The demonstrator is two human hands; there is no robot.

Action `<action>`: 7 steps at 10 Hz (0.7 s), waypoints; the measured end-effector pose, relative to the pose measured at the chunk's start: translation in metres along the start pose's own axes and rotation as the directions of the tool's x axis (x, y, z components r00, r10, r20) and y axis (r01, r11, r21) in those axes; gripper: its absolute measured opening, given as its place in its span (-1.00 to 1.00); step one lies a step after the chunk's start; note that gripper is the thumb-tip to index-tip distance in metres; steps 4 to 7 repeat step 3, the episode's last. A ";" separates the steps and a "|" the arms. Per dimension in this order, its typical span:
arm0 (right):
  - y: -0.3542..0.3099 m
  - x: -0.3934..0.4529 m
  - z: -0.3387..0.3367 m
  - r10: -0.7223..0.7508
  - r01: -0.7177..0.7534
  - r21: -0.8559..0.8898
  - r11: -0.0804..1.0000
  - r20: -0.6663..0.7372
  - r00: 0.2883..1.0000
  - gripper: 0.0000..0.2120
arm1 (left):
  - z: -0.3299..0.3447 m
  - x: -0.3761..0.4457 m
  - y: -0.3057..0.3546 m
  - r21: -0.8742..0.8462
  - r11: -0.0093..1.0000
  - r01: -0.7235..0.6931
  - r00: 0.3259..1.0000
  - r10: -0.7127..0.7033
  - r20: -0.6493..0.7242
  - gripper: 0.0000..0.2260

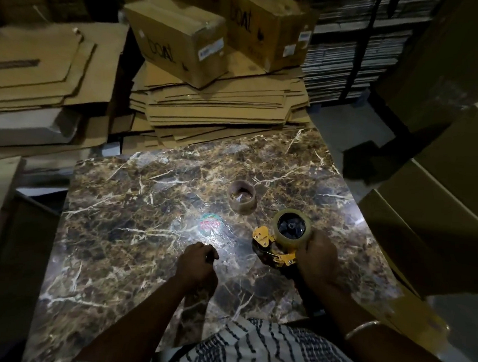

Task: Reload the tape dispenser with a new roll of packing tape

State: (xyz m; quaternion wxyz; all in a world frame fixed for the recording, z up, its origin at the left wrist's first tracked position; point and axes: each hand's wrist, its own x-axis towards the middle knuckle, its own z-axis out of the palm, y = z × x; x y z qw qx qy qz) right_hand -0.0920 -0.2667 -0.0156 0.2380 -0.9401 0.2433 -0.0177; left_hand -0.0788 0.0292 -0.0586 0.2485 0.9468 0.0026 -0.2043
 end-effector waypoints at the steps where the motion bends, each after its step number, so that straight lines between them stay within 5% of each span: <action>1: -0.031 -0.008 0.004 -0.180 0.187 -0.066 0.980 0.095 0.979 -0.86 | -0.002 0.016 -0.015 -0.077 0.997 -0.027 0.995 0.034 0.094 -0.88; 3: -0.125 -0.001 0.014 -0.374 0.395 -0.003 0.919 0.318 0.871 -0.80 | -0.066 0.019 0.007 -0.182 0.982 -0.038 0.994 0.019 -0.105 -0.87; 7: -0.125 -0.001 0.014 -0.374 0.395 -0.003 0.919 0.318 0.871 -0.80 | -0.066 0.019 0.007 -0.182 0.982 -0.038 0.994 0.019 -0.105 -0.87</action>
